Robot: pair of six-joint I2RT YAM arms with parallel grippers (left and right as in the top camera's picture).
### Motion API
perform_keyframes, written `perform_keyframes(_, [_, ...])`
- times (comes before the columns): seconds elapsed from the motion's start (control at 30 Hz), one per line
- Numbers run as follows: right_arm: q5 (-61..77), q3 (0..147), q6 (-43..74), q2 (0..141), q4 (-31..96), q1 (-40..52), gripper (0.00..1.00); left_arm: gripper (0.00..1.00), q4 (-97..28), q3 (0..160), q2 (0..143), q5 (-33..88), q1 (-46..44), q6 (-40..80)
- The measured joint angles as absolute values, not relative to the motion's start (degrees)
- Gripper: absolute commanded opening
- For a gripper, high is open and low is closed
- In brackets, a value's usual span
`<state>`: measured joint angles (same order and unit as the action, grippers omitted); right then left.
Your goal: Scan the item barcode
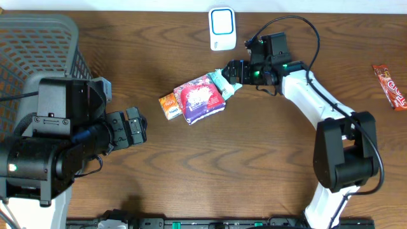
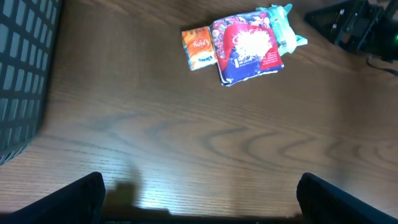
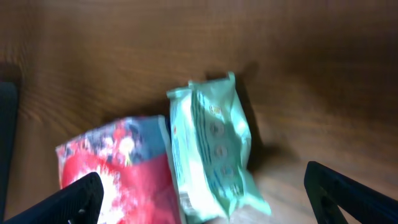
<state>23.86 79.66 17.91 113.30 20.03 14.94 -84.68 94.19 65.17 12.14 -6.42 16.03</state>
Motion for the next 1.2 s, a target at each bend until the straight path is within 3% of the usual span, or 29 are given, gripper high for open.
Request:
perform_keyframes(0.1, [24.82, 79.66, 18.37, 116.01, 17.06, 15.35, 0.95, 0.98, -84.66, 94.19, 65.17, 12.16, -6.42, 16.03])
perform_keyframes(0.2, [26.79, 79.66, 18.76, 119.02, 15.84, 15.64, 0.82, 0.98, -84.68, 94.19, 65.17, 12.16, -6.42, 16.03])
perform_keyframes(0.3, [27.99, 79.64, 19.14, 121.4, 16.01, 15.68, 0.59, 0.98, -84.68, 94.19, 65.17, 12.16, -6.42, 16.03])
perform_keyframes(0.4, [28.8, 79.64, 19.73, 122.69, 16.25, 15.68, 0.49, 0.98, -84.66, 94.19, 65.17, 12.16, -6.42, 16.03])
perform_keyframes(0.53, [29.76, 79.64, 19.88, 122.76, 16.32, 15.84, 0.16, 0.98, -84.66, 94.19, 65.17, 12.14, -6.42, 16.03])
perform_keyframes(0.6, [29.95, 79.64, 19.92, 122.76, 16.25, 15.94, 0.05, 0.98, -84.66, 94.19, 65.17, 12.14, -6.42, 16.03])
perform_keyframes(0.77, [30.48, 80.53, 18.98, 122.72, 19.16, 15.33, 0.01, 0.98, -84.66, 94.19, 65.17, 12.14, -6.42, 16.03])
perform_keyframes(0.93, [26.74, 84.03, 15.25, 120.9, 33.45, 12.16, 0.01, 0.98, -84.68, 94.19, 65.17, 12.16, -6.42, 16.01])
perform_keyframes(1.2, [-1.08, 91.31, 8.27, 114.34, 52.97, 4.34, 0.01, 0.98, -84.68, 94.19, 65.17, 12.16, -6.42, 16.03])
